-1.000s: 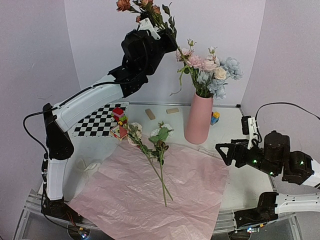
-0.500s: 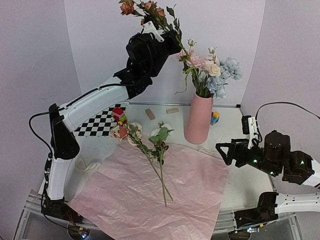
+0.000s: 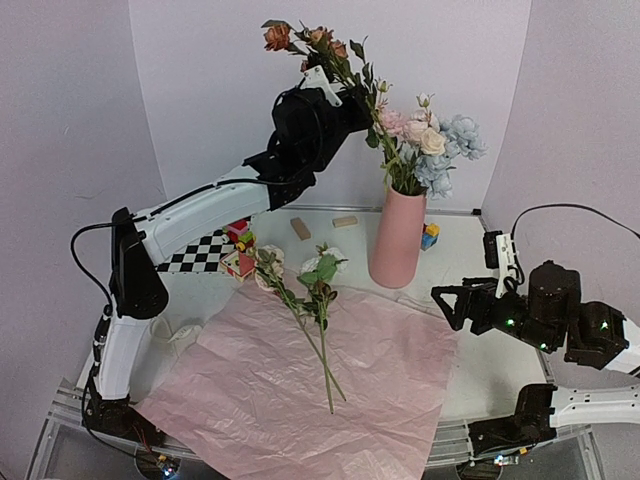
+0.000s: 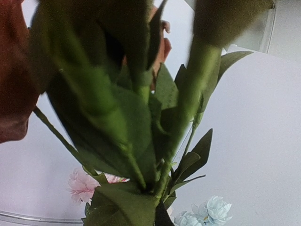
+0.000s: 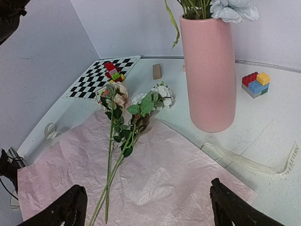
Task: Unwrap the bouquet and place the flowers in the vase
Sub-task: Insert the fake flower into the vase.
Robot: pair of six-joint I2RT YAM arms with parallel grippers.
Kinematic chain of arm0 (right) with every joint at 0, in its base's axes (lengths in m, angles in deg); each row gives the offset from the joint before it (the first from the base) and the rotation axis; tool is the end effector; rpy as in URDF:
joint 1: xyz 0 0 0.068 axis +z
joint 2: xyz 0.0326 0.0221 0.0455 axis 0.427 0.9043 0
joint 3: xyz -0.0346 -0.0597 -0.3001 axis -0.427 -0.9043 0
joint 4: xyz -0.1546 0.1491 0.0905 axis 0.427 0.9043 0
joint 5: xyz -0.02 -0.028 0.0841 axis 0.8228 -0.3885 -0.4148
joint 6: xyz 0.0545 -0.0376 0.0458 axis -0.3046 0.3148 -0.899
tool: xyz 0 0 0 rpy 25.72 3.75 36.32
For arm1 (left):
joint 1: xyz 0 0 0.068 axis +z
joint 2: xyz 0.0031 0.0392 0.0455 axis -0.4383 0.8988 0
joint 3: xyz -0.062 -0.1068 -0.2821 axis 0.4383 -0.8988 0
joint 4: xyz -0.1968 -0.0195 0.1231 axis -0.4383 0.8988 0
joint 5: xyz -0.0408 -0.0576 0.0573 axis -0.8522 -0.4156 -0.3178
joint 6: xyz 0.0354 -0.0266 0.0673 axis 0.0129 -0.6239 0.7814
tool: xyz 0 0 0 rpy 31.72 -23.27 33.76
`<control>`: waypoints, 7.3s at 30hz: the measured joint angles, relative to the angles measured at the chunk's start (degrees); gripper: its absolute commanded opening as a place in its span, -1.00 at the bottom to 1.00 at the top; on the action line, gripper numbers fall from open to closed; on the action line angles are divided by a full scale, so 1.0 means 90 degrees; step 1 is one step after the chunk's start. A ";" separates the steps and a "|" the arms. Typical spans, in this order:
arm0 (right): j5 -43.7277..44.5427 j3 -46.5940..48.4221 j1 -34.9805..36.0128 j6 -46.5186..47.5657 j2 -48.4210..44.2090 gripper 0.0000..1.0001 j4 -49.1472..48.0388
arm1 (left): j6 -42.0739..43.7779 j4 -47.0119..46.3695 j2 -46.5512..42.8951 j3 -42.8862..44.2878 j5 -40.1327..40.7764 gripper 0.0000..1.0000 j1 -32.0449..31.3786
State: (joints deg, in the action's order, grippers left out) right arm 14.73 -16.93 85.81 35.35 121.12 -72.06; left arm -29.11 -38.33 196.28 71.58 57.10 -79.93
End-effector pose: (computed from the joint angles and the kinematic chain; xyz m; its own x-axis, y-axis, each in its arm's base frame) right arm 0.0811 0.0871 0.3411 -0.2795 0.3603 -0.8900 -0.5316 0.7138 0.4559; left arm 0.3350 -0.4146 0.4901 0.0206 -0.5761 -0.8171 0.5804 0.6723 -0.4594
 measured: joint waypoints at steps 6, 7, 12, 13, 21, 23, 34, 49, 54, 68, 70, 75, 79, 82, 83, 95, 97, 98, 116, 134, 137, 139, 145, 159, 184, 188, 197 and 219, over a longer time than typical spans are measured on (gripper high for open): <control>-0.0004 0.0000 0.0000 -0.0041 0.0000 0.83 0.0000 | -0.0043 -0.0002 0.0315 -0.0007 -0.0258 -1.00 -0.0002; -0.0005 0.0000 0.0000 -0.0051 0.0000 0.83 0.0000 | -0.0022 -0.0001 0.0388 -0.0007 -0.0300 -1.00 -0.0010; -0.0006 0.0000 0.0000 -0.0101 0.0000 0.83 0.0000 | 0.0166 0.0017 0.0745 -0.0094 -0.0391 -1.00 -0.0068; -0.0006 0.0000 0.0000 -0.0109 0.0000 0.83 0.0000 | 0.0190 0.0024 0.0799 -0.0103 -0.0394 -1.00 -0.0084; -0.0004 -0.0002 0.0000 -0.0118 0.0000 0.84 0.0000 | 0.0316 0.0008 0.1071 -0.0245 -0.0490 -0.99 -0.0185; -0.0004 0.0000 0.0000 -0.0122 0.0000 0.84 0.0002 | 0.0325 0.0004 0.1103 -0.0274 -0.0507 -0.99 -0.0200; -0.0004 0.0000 0.0000 -0.0135 0.0000 0.84 0.0002 | 0.0225 -0.0259 0.1231 -0.0497 -0.0547 -0.97 -0.0214; -0.0004 0.0000 0.0000 -0.0137 0.0000 0.84 0.0002 | 0.0270 -0.0145 0.1231 -0.0328 -0.0553 -0.97 -0.0216; -0.0004 0.0000 0.0000 -0.0140 0.0002 0.84 0.0002 | 0.0271 -0.0119 0.1213 -0.0325 -0.0553 -0.97 -0.0216; -0.0004 0.0004 0.0000 -0.0140 0.0015 0.84 0.0002 | 0.0339 -0.0049 0.0763 -0.0305 -0.0548 -0.95 -0.0216; -0.0004 0.0014 0.0000 -0.0140 0.0019 0.84 0.0003 | 0.0339 -0.0049 0.0760 -0.0233 -0.0548 -0.94 -0.0216; -0.0006 0.0027 0.0000 -0.0140 0.0022 0.84 0.0002 | 0.0275 0.0000 0.0766 -0.0056 -0.0559 -0.95 -0.0216; -0.0006 0.0029 0.0000 -0.0161 0.0024 0.83 0.0002 | 0.0176 0.0011 0.0808 0.0280 -0.0583 -0.95 -0.0216; 0.0003 0.0068 0.0000 -0.0139 0.0035 0.68 0.0010 | 0.0090 -0.0014 0.0814 0.0446 -0.0621 -0.95 -0.0216; 0.0027 0.0130 0.0000 -0.0090 0.0056 0.64 0.0024 | 0.0071 -0.0039 0.0814 0.0464 -0.0635 -0.95 -0.0216; 0.1014 0.3442 -0.0066 0.1261 0.2050 0.52 -0.0173 | -0.0017 -0.0046 0.0816 0.0317 -0.0650 -0.95 -0.0216; 0.1195 0.4158 -0.0072 0.1554 0.2617 0.56 -0.0232 | -0.0018 -0.0050 0.0814 0.0281 -0.0649 -0.95 -0.0216; 0.1271 0.4489 -0.0085 0.1677 0.2890 0.58 -0.0263 | -0.0017 -0.0050 0.0814 0.0266 -0.0647 -0.95 -0.0216; 0.0040 0.7313 -0.2296 0.1338 0.5274 0.57 0.0008 | 0.0000 -0.0049 0.0814 -0.0056 -0.0596 -0.95 -0.0216; -0.1279 0.8153 -0.3093 0.0696 0.6299 0.26 0.0396 | 0.0102 -0.0050 0.0814 -0.0090 -0.0597 -0.95 -0.0216; -0.1552 0.8400 -0.3128 0.0653 0.6478 -0.15 0.0396 | 0.0102 -0.0052 0.0814 -0.0090 -0.0611 -0.95 -0.0216; -0.1705 0.8531 -0.3133 0.0644 0.6570 -0.33 0.0380 | 0.0104 -0.0052 0.0814 -0.0090 -0.0611 -0.95 -0.0216; -0.2145 0.8619 -0.3133 0.0523 0.6740 -0.52 0.0289 | 0.0125 -0.0053 0.0814 -0.0090 -0.0613 -0.94 -0.0216; -0.2846 0.8670 -0.3134 0.0530 0.6839 -0.59 -0.0072 | 0.0103 -0.0094 0.0838 0.0185 -0.0778 -0.94 -0.0216; -0.2835 0.8281 -0.3162 0.0657 0.6836 -0.61 -0.0282 | -0.0238 -0.0293 0.1198 0.0282 -0.0898 -0.94 -0.0216; -0.2833 0.8082 -0.3192 0.0654 0.6836 -0.61 -0.0292 | -0.0292 -0.0318 0.1343 0.0282 -0.0900 -0.94 -0.0216; -0.2790 0.7835 -0.3278 0.0630 0.6829 -0.14 -0.0314 | -0.0425 -0.0409 0.1411 -0.0030 -0.0892 -0.96 -0.0216; -0.2863 0.8062 -0.3325 0.0742 0.5689 0.79 -0.0312 | -0.0388 -0.0707 0.1372 -0.1074 -0.0858 -0.18 -0.0223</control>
State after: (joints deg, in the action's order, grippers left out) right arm -11.04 55.63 55.89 42.03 172.32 -74.87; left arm -32.60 -44.69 208.64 61.92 49.38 -81.94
